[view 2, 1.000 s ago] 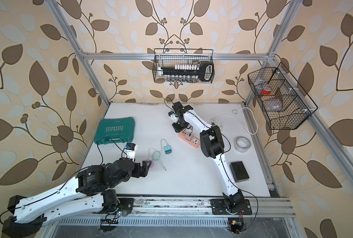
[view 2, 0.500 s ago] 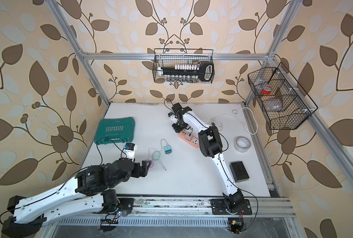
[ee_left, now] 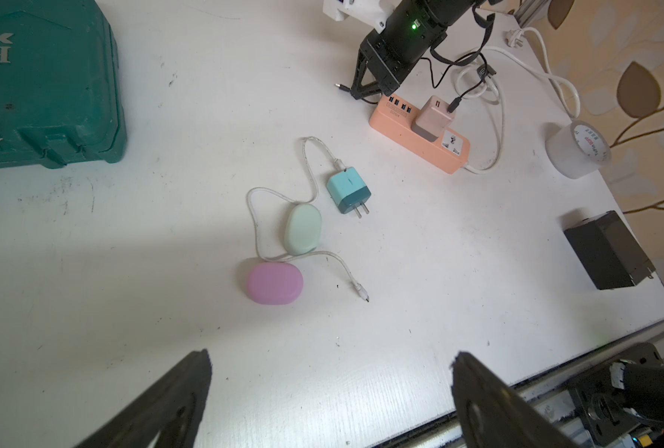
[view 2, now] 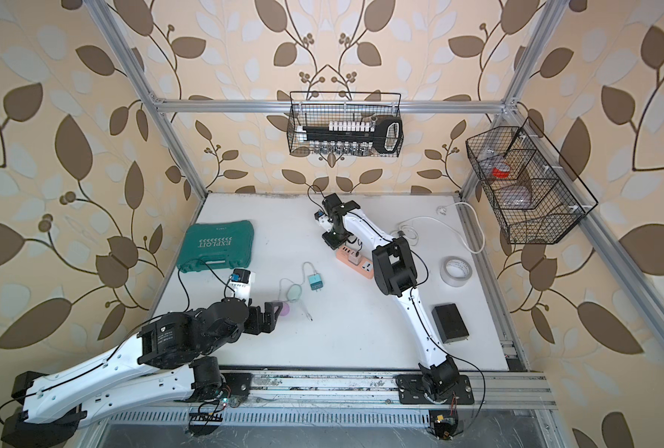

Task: Charge the bluetooth headset
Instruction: Pick up the charging cable from the center of the board, then adjust the charging cable.

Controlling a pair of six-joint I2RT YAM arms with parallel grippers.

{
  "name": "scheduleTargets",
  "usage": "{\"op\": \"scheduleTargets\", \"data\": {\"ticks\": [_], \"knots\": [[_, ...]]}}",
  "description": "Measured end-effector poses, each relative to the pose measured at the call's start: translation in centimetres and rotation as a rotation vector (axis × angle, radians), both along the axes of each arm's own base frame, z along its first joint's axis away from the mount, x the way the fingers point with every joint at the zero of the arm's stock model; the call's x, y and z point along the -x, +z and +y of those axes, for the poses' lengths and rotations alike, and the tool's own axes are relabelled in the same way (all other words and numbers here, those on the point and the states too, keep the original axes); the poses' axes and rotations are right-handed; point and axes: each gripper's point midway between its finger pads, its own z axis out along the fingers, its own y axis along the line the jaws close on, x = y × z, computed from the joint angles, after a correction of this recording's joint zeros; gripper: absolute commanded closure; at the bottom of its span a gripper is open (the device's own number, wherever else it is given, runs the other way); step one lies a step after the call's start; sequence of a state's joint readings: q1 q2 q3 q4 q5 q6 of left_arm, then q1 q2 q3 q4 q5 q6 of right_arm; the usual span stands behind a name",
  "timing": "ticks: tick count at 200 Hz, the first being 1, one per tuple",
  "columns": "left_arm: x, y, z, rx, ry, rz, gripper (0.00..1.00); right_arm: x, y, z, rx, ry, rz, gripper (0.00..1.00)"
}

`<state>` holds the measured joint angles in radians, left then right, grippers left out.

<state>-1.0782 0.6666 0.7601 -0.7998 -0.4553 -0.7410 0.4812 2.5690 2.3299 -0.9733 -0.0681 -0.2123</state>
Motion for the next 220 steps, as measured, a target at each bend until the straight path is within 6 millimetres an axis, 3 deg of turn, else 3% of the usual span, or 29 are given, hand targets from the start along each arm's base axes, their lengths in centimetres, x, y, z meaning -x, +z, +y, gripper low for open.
{"op": "scheduleTargets", "data": {"ticks": [49, 85, 112, 170, 190, 220], "knots": [[0.0, 0.0, 0.0, 0.002, 0.0, 0.0, 0.01, 0.9, 0.0, 1.5, -0.035, 0.032, 0.012, 1.0], [0.0, 0.0, 0.0, 0.002, 0.0, 0.0, 0.01, 3.0, 1.0, 2.4, -0.073, 0.055, 0.034, 1.0], [0.0, 0.0, 0.0, 0.001, 0.0, -0.001, 0.01, 4.1, 4.5, 3.0, -0.133, 0.061, -0.007, 1.0], [-0.1, 0.6, -0.2, 0.007, -0.005, -0.008, 0.01, 6.3, 15.9, 3.1, -0.312, 0.062, -0.191, 1.0], [-0.2, 1.1, -0.4, 0.018, -0.007, -0.015, 0.01, 8.3, 18.0, 3.1, -0.369, 0.068, -0.207, 1.0], [-0.2, 1.6, -0.7, 0.02, -0.02, -0.021, 0.01, 12.2, 19.4, 2.8, -0.447, 0.081, -0.182, 1.0]]}}
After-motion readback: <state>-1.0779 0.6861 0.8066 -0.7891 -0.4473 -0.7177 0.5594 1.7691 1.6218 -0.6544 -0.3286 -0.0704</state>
